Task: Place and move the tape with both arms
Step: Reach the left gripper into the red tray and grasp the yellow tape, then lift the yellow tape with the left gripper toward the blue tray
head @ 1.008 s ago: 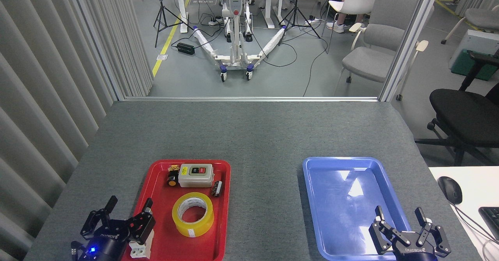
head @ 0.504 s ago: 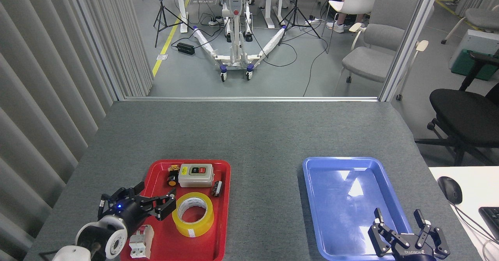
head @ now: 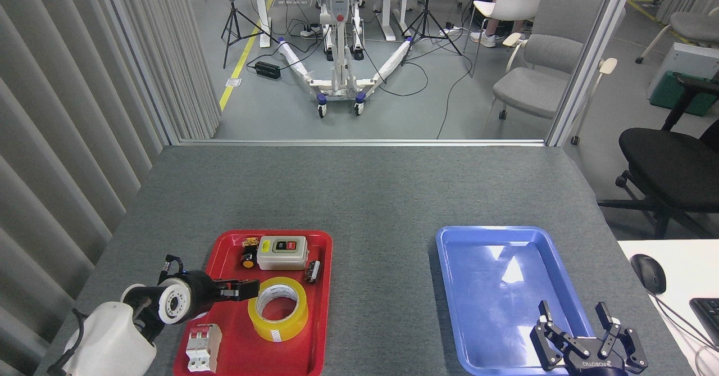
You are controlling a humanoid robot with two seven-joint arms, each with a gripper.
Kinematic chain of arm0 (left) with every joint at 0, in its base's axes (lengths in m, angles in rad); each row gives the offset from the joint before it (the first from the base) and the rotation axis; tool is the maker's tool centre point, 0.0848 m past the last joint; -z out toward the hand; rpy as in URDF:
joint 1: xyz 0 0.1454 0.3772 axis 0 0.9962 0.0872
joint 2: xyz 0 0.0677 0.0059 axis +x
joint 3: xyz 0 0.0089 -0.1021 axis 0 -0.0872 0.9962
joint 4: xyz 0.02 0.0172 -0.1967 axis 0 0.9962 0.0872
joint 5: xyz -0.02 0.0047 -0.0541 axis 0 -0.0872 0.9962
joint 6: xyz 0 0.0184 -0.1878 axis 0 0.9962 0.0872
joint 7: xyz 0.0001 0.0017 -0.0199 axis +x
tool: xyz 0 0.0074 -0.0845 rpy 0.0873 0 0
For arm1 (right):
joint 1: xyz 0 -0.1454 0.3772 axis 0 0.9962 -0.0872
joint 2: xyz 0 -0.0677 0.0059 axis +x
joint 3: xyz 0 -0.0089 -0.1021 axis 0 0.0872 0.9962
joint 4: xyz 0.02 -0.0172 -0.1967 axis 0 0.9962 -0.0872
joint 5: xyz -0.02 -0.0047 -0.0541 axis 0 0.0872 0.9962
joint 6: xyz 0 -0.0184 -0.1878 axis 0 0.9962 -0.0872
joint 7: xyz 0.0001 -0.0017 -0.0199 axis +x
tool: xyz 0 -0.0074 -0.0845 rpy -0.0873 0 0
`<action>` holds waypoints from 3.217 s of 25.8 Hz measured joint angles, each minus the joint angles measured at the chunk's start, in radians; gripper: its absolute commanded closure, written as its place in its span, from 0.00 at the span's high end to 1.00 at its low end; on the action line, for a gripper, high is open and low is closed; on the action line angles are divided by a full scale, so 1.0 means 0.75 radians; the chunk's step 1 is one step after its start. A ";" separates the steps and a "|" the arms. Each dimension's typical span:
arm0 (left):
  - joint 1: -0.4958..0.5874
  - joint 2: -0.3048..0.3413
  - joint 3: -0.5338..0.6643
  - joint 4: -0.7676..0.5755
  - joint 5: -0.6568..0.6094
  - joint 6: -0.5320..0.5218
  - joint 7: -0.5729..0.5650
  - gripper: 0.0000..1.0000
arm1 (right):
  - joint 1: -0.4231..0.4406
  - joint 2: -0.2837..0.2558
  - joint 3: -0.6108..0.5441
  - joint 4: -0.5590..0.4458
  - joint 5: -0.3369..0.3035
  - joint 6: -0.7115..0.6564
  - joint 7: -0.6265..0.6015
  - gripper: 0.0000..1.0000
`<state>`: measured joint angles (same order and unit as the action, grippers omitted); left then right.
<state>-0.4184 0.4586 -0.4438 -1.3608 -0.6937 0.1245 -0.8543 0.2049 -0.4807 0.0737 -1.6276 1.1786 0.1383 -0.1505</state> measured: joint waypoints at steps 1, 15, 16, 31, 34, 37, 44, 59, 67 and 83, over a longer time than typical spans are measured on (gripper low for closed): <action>-0.005 -0.002 -0.003 0.005 0.005 0.009 -0.029 0.80 | 0.001 0.001 0.001 0.000 0.001 -0.001 0.000 1.00; -0.040 -0.061 -0.072 0.048 0.007 0.033 -0.098 0.80 | 0.000 0.001 -0.004 0.013 0.005 0.000 0.000 1.00; -0.041 -0.066 -0.073 0.057 0.002 0.033 -0.098 0.80 | 0.000 0.001 -0.003 0.013 0.005 0.000 0.001 1.00; -0.053 -0.163 -0.075 0.200 -0.160 0.013 -0.099 0.36 | 0.000 -0.001 0.001 0.014 0.006 0.000 0.002 1.00; -0.054 -0.170 -0.075 0.215 -0.165 0.013 -0.097 0.12 | 0.000 -0.001 0.001 0.014 0.008 0.000 0.002 1.00; -0.055 -0.176 -0.074 0.220 -0.169 0.009 -0.112 0.05 | 0.000 0.000 0.001 0.014 0.009 0.000 0.002 1.00; -0.052 -0.191 -0.068 0.192 -0.176 0.004 -0.150 0.00 | 0.000 0.002 0.002 0.014 0.016 0.000 0.002 1.00; -0.037 -0.281 0.047 0.079 0.083 -0.517 0.482 0.00 | -0.001 -0.001 0.002 0.016 0.019 0.003 0.004 1.00; -0.037 -0.405 -0.163 0.421 0.593 -0.873 0.865 0.00 | 0.002 0.000 0.004 0.017 0.020 0.005 0.005 1.00; -0.039 -0.686 -0.380 0.702 0.638 -0.993 0.997 0.00 | -0.041 -0.050 -0.103 0.042 -0.087 -1.057 -0.085 1.00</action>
<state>-0.4478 -0.0559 -0.7292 -0.8345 -0.2151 -0.6202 -0.1066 0.1741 -0.5184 -0.0037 -1.5959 1.1135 -0.6542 -0.2144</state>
